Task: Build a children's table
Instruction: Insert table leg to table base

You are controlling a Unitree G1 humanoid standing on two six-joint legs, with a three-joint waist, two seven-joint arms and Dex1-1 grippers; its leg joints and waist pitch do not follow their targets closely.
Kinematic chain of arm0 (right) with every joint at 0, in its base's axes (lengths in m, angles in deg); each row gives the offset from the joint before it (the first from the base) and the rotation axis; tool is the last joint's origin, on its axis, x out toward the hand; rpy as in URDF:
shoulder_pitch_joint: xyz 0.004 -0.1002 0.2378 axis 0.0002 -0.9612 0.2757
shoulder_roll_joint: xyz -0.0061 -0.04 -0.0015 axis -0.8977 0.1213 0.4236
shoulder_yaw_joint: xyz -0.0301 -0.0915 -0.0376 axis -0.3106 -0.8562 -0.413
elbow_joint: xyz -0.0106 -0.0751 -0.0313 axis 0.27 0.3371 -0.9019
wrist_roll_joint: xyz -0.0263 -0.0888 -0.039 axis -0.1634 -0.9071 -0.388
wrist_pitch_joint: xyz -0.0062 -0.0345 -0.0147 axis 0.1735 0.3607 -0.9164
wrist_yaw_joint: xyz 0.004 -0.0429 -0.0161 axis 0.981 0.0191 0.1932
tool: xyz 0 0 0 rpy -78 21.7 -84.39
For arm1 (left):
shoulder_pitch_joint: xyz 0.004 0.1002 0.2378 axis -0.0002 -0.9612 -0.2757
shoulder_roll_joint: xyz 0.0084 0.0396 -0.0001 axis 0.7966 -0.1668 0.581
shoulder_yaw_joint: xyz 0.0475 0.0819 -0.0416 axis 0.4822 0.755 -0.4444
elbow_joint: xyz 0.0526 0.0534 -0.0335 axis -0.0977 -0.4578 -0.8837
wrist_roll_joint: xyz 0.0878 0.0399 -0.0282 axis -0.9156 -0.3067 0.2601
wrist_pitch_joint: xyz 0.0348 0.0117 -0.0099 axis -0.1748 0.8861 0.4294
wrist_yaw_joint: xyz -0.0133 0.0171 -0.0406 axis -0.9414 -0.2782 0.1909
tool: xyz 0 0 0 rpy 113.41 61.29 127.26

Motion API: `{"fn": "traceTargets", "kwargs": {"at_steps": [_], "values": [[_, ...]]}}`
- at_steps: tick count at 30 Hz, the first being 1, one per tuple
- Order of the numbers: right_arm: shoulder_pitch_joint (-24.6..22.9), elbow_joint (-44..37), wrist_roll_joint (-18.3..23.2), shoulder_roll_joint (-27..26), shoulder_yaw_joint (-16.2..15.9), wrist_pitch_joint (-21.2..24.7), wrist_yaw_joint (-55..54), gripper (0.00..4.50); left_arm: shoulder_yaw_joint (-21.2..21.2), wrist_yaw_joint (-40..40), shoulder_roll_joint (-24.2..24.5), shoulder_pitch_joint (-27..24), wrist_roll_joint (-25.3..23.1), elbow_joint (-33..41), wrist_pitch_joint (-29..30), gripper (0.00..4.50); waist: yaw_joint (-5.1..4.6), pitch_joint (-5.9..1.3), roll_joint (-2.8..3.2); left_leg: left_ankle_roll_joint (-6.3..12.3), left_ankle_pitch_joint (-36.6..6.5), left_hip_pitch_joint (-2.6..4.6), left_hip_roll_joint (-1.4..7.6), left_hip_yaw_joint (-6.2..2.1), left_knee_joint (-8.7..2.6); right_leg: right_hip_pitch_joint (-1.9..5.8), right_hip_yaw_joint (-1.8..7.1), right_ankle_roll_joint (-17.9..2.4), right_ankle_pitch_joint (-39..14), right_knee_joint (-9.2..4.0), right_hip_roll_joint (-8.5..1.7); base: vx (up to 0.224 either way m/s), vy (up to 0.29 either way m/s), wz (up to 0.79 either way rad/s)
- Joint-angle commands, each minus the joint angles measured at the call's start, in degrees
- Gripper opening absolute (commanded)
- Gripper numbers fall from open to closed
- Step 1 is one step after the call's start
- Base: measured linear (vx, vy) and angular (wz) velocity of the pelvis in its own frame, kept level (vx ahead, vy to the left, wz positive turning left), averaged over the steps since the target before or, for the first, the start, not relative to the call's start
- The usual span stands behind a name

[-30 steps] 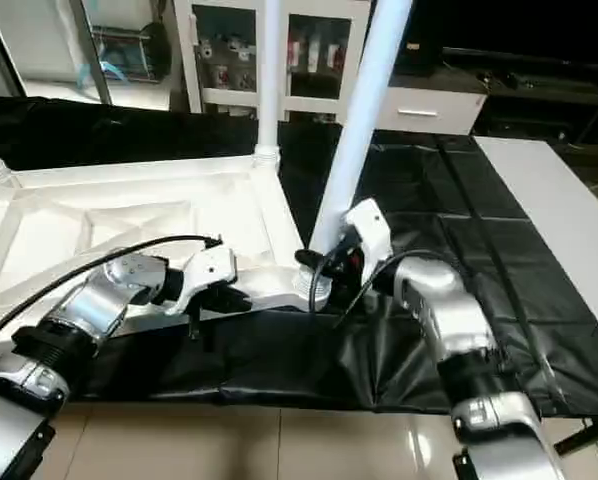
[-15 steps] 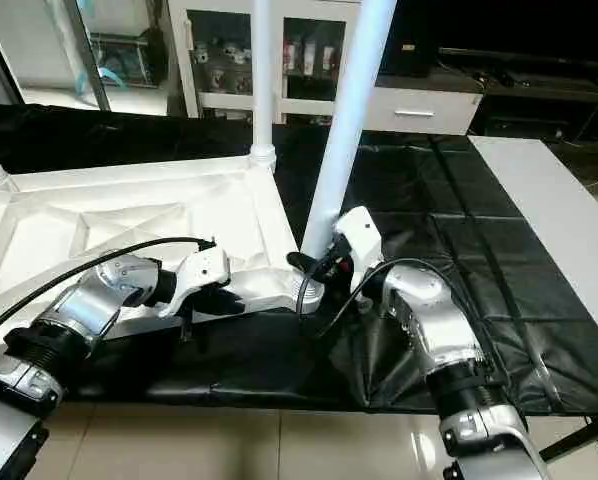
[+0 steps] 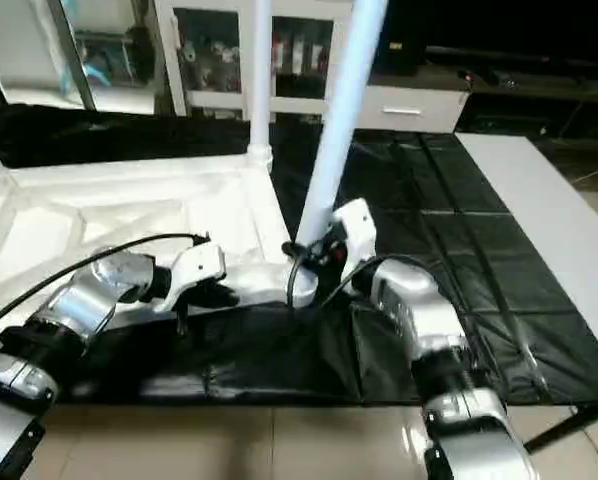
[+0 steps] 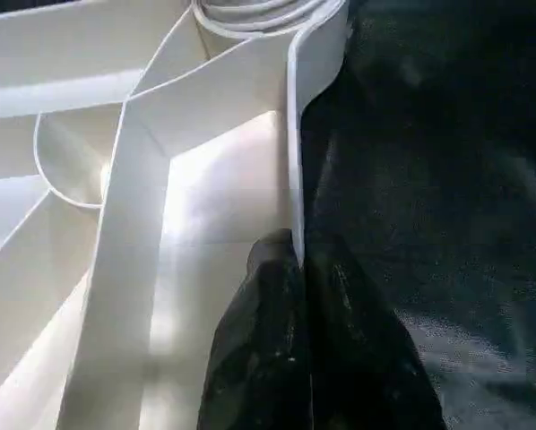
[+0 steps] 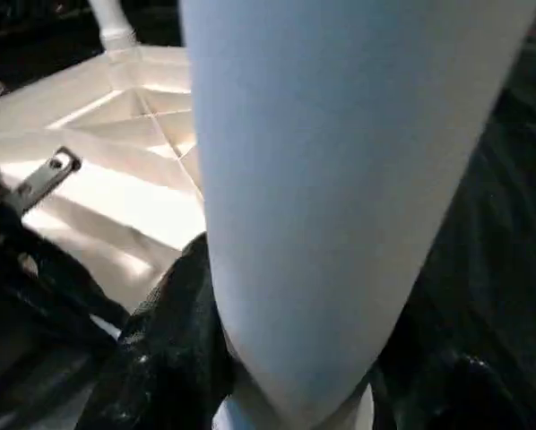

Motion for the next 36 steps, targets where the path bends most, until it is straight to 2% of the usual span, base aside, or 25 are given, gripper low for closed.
{"fn": "traceTargets", "kwargs": {"at_steps": [1,3,4,5,6,7,8,10,12,15,17,20,23,25,26,27,28,29,30,32,34,36], "values": [[-0.86,6.62,0.45,2.06,5.85,3.99,-8.16,1.85,2.62,0.77,0.36,-2.14,-2.58,-2.32,0.8,0.0,-0.25,-0.87,0.67,-2.59,-26.37,0.3,2.15,-1.63,-4.16,-0.27,2.55,-8.29,-24.43,-5.84,-3.33,0.0,0.0,0.0],[0.83,9.0,3.75,2.09,10.51,5.92,-10.57,1.85,2.58,0.79,0.29,-2.36,-2.65,-2.14,0.88,0.0,-0.27,-1.22,0.69,-2.62,-24.49,0.35,2.28,-1.48,-4.14,0.03,2.62,-9.87,-19.78,-5.45,-3.34,0.0,0.0,0.0],[1.59,10.02,5.53,2.07,12.75,7.27,-11.79,1.85,2.59,0.84,0.3,-2.51,-2.66,-2.03,0.93,0.0,-0.28,-1.13,0.65,-2.53,-24.16,0.24,2.25,-1.41,-4.17,0.1,2.58,-10.17,-18.84,-5.39,-3.26,0.0,0.0,0.0],[1.83,10.34,6.11,2.06,13.46,7.73,-12.19,1.85,2.6,0.85,0.3,-2.56,-2.66,-1.99,0.94,0.0,-0.25,-1.28,0.74,-2.65,-23.58,0.38,2.29,-1.37,-4.11,0.15,2.57,-10.66,-17.56,-5.22,-3.23,0.0,0.0,0.0],[2.4,11.23,7.35,2.11,14.84,8.82,-13.15,1.85,2.61,0.84,0.35,-2.71,-2.69,-1.88,0.92,0.0,-0.07,-1.58,0.64,-2.39,-20.55,0.38,2.36,-1.11,-3.97,0.43,2.53,-11.7,-12.77,-4.71,-3.1,0.0,0.0,0.0],[2.47,11.57,7.28,2.28,14.76,8.84,-13.13,1.85,2.61,0.79,0.38,-2.82,-2.72,-1.84,0.88,0.0,0.05,-1.58,0.65,-2.05,-19.25,0.37,2.28,-0.88,-3.86,0.48,2.51,-12.2,-10.98,-4.68,-3.09,0.0,0.0,0.0],[2.37,11.87,6.95,2.55,14.24,8.96,-12.56,1.85,2.64,0.83,0.42,-2.92,-2.76,-1.79,0.88,0.0,0.13,-1.52,0.73,-1.6,-16.82,0.13,2.19,-0.62,-3.63,0.66,2.5,-12.96,-8.06,-4.35,-3.07,0.0,0.0,0.0],[1.95,11.62,5.19,2.93,12.52,7.67,-11.62,1.85,2.68,0.74,0.47,-2.94,-2.83,-1.74,0.88,0.0,0.17,-1.69,0.6,-1.29,-14.79,-0.05,2.1,-0.58,-3.46,1.06,2.41,-13.0,-6.21,-4.04,-3.12,0.0,0.0,0.0],[1.74,10.39,5.75,2.63,12.4,7.65,-10.73,1.85,2.72,0.7,0.64,-3.05,-2.94,-1.6,0.82,0.0,0.21,-1.77,0.47,-0.73,-12.67,-0.19,2.03,-0.52,-3.3,1.36,2.34,-13.13,-3.85,-3.76,-3.13,0.0,0.0,0.0],[1.5,7.19,5.54,2.69,11.08,5.92,-7.73,1.85,2.76,0.73,0.8,-3.16,-3.04,-1.42,0.84,0.0,0.31,-1.71,0.52,-0.43,-12.75,-0.13,2.04,-0.47,-3.25,1.38,2.32,-13.17,-3.98,-3.8,-3.15,0.0,0.0,0.0],[1.85,5.18,6.39,2.62,11.39,4.93,-6.21,1.85,2.82,0.75,0.88,-3.22,-3.12,-1.34,0.85,0.0,0.37,-1.74,0.47,-0.5,-13.45,-0.09,2.09,-0.49,-3.27,1.34,2.32,-12.81,-5.3,-3.93,-3.24,0.0,0.0,0.0],[2.93,0.89,8.82,2.88,12.35,5.63,-3.5,1.85,2.93,0.85,1.01,-3.41,-3.25,-0.9,1.08,0.0,0.41,-1.88,0.38,-0.02,-11.79,-0.31,2.08,-0.46,-3.04,1.45,2.35,-13.16,-3.5,-3.61,-3.16,0.0,0.0,0.0],[3.51,-2.47,10.02,3.36,12.06,7.12,-1.34,1.85,3.05,0.98,1.19,-3.51,-3.36,-0.78,1.07,0.0,0.66,-1.96,0.34,1.36,-8.68,-0.53,1.95,-0.37,-2.62,1.79,2.31,-13.62,0.75,-3.09,-3.03,0.0,0.0,0.0],[3.2,-6.17,10.9,4.1,10.73,8.91,1.56,1.85,3.13,1.0,1.23,-3.6,-3.44,-0.68,1.07,0.0,0.82,-1.99,0.31,1.92,-7.21,-0.47,1.86,-0.28,-2.43,1.8,2.27,-13.77,2.54,-2.95,-2.91,0.0,0.0,0.0],[3.11,-6.85,11.0,4.24,10.45,9.16,2.02,1.85,3.14,1.0,1.23,-3.61,-3.46,-0.65,1.07,0.0,0.9,-1.95,0.23,2.52,-6.47,-0.67,1.78,-0.28,-2.36,1.95,2.25,-13.8,3.44,-2.83,-2.89,0.0,0.0,0.0],[2.88,-8.88,11.28,4.55,9.7,9.66,3.16,1.85,3.19,0.99,1.2,-3.61,-3.51,-0.59,1.1,0.0,0.94,-1.85,0.08,2.94,-6.8,-0.68,1.75,-0.21,-2.31,1.87,2.27,-13.66,2.92,-2.9,-2.86,0.0,0.0,0.0],[2.72,-10.19,11.43,4.72,9.24,9.89,3.85,1.85,3.21,0.99,1.18,-3.6,-3.56,-0.54,1.11,0.0,0.9,-1.84,0.02,2.96,-7.03,-0.82,1.73,-0.28,-2.34,1.99,2.27,-13.58,2.21,-2.88,-2.96,0.0,0.0,0.0],[2.42,-12.1,11.38,4.85,8.3,10.3,4.78,1.85,3.27,0.97,1.17,-3.59,-3.65,-0.37,1.13,0.0,0.92,-1.79,-0.07,2.87,-7.91,-0.76,1.79,-0.27,-2.32,1.82,2.34,-13.36,0.19,-3.06,-3.07,0.0,0.0,0.0],[2.21,-13.08,11.01,4.98,7.55,10.3,5.29,1.85,3.31,0.96,1.17,-3.58,-3.7,-0.25,1.11,0.0,0.94,-1.6,0.11,2.51,-9.63,-0.67,1.86,-0.3,-2.4,1.56,2.43,-13.22,-2.51,-3.3,-3.07,0.0,0.0,0.0],[1.38,-15.29,8.2,5.91,4.04,9.46,6.74,1.85,3.35,1.09,1.17,-3.67,-3.67,0.35,1.33,0.0,0.99,-1.58,0.3,1.55,-11.46,-0.42,2.0,-0.39,-2.55,1.33,2.47,-12.79,-6.04,-3.55,-3.17,0.0,0.0,0.0],[1.08,-15.23,4.58,6.89,0.89,7.82,7.04,1.85,3.43,1.3,1.15,-3.69,-3.71,0.63,1.37,0.0,0.96,-1.63,0.34,0.36,-11.26,-0.41,2.0,-0.43,-2.58,1.29,2.5,-12.42,-5.74,-3.44,-3.04,0.0,0.0,0.0],[1.09,-15.1,4.09,7.06,0.43,7.67,7.15,1.85,3.48,1.37,1.16,-3.68,-3.73,0.66,1.36,0.0,0.96,-1.77,0.41,0.1,-10.51,-0.44,1.95,-0.46,-2.5,1.39,2.49,-12.86,-3.46,-3.18,-2.96,0.0,0.0,0.0]]}}
